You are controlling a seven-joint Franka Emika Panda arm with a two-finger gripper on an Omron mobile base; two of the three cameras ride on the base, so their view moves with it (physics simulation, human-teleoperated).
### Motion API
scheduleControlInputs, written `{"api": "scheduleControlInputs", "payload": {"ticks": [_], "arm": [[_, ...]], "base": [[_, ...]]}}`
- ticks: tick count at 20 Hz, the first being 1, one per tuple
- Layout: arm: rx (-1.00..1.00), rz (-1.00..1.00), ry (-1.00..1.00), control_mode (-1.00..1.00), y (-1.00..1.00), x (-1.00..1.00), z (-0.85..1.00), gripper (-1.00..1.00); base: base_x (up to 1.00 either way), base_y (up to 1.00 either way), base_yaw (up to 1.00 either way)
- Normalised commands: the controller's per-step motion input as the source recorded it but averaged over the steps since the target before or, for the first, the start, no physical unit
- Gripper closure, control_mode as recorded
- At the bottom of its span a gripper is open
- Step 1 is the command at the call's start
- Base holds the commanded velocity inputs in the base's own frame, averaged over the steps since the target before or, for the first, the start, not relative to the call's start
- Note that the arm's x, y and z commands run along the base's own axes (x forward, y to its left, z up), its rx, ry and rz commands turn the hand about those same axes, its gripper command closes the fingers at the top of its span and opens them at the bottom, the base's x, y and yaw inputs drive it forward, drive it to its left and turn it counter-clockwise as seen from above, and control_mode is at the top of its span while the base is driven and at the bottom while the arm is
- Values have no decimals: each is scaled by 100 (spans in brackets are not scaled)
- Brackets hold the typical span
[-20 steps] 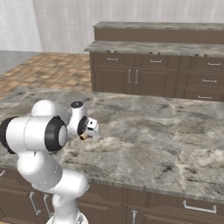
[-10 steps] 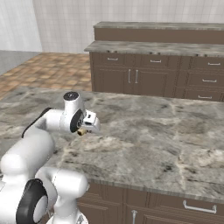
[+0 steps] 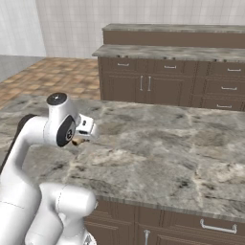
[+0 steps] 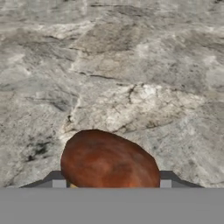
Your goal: Place the mushroom in the correct fridge rack based on whether it is a fruit or vegetable. Finally, close the fridge door.
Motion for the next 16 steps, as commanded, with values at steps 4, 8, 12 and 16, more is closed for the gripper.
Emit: {"api": "scheduleControlInputs", "payload": {"ticks": [4, 8, 12, 16], "arm": [[-7, 0, 6, -100, 57, -13, 46, 100], [-5, 0, 9, -100, 37, 0, 0, 100], [0, 0, 0, 100, 0, -6, 0, 100], [0, 0, 0, 100, 0, 0, 0, 100]], "base": [[0, 0, 0], [0, 0, 0], [-27, 0, -16], [-64, 0, -75]]}}
